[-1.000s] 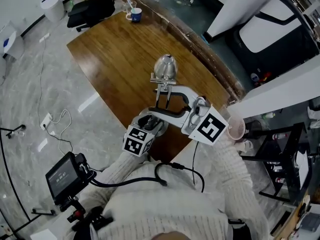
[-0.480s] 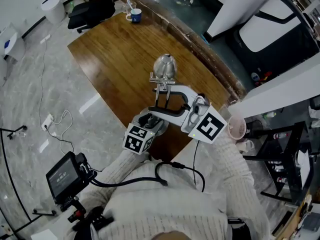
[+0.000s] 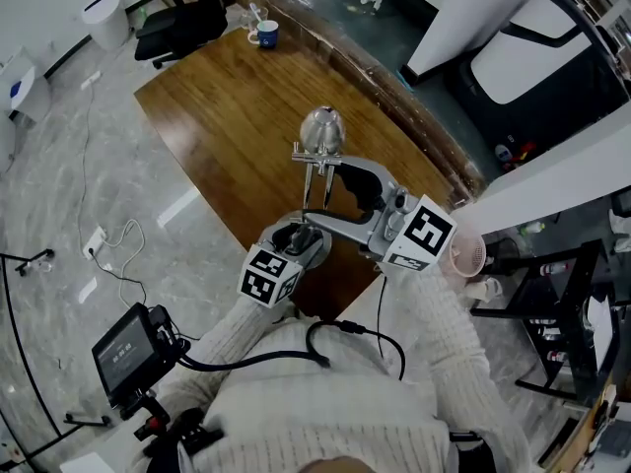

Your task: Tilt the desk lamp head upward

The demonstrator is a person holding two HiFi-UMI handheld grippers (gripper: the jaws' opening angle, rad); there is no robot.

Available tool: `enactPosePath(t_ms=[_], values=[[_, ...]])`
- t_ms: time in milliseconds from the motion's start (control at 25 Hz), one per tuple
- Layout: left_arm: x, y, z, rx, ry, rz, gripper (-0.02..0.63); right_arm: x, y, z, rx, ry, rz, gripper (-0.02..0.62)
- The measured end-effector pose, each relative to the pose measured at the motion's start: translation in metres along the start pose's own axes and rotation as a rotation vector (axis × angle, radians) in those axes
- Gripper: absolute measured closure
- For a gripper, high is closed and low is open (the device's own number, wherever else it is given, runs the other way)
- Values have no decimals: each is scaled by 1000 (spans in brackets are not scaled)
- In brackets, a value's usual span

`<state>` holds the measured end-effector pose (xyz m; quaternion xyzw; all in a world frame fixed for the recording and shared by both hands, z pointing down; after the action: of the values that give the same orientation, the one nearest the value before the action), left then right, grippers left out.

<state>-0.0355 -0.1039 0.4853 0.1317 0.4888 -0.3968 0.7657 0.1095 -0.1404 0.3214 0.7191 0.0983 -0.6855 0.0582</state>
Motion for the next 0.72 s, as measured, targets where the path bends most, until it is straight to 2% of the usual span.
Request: enactPosePath(t_ms=[120, 240, 320, 360, 440, 520, 640, 720], values=[[-2, -1, -6, -14, 20, -16, 376, -7, -5, -27, -122, 84, 86, 277], [-2, 2, -16, -3, 50, -32, 364, -18, -28, -56, -279, 210, 167, 335], [0, 4, -29, 15, 82, -38, 367, -31, -51, -66, -389, 247, 208, 364], [2, 5, -36, 21, 96, -35, 368, -39, -62, -68, -437, 235, 232, 402], [9, 6, -49, 25, 129, -19, 423, -56, -77, -61, -494, 156, 283, 475], [14, 4, -59, 34, 169, -15, 498, -71, -87, -48, -516, 59, 317, 486], [13, 4, -63, 62, 204, -31, 568, -87, -94, -35, -575, -49, 301, 568], [9, 6, -62, 77, 214, -35, 598, -97, -95, -30, -602, -117, 288, 593]])
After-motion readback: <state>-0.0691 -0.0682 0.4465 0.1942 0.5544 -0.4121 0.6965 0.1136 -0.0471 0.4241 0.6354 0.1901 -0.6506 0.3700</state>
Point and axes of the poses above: the fingertips, and each gripper's own axes: z forward along the fingers, y to its right, x out of its top, the point moved 10 cm from there along -z, backward along the fingers, and after that the axes turned 6 degrees about x, right-handed, at the moved point
